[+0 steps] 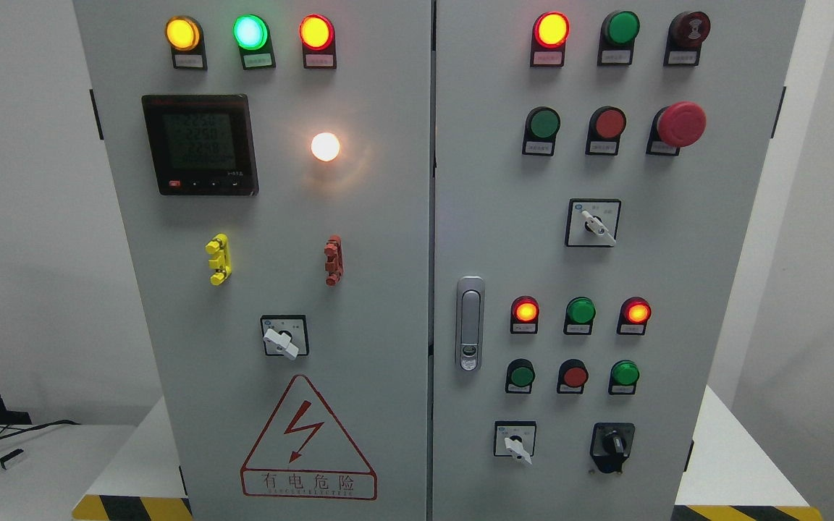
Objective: Trip black knob to open circuit
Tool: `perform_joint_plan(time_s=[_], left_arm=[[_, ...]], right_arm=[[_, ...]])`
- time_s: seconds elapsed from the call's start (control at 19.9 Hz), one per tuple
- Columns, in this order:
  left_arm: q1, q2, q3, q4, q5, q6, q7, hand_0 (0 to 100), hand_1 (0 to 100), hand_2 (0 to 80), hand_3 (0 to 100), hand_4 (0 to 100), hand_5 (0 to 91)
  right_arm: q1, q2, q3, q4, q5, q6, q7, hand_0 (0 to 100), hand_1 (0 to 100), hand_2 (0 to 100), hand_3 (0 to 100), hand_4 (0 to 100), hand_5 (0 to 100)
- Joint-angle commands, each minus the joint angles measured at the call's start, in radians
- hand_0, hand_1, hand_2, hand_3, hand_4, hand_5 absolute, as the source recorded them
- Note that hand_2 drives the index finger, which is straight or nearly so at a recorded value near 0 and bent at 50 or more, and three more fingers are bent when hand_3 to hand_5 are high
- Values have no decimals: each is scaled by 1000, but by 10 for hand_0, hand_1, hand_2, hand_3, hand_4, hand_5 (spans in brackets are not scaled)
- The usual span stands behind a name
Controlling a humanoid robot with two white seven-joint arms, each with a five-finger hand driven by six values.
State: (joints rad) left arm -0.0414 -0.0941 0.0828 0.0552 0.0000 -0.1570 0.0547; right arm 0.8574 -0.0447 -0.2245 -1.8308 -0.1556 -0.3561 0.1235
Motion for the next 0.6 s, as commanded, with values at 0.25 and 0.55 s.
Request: perform_joint_plan(time_s=[0.25, 0.55], left_arm=[[0, 1, 0, 0, -31, 1, 1, 120, 389, 0, 0, 0, 0], [0, 1, 0, 0, -31, 1, 1, 120, 389, 0, 0, 0, 0]], right_arm=[[-283, -4, -33, -260, 4, 202, -19, 63, 298, 192, 394, 297, 285], [-446, -7, 30, -260, 16, 333, -76, 81, 368, 218, 453, 400, 348]])
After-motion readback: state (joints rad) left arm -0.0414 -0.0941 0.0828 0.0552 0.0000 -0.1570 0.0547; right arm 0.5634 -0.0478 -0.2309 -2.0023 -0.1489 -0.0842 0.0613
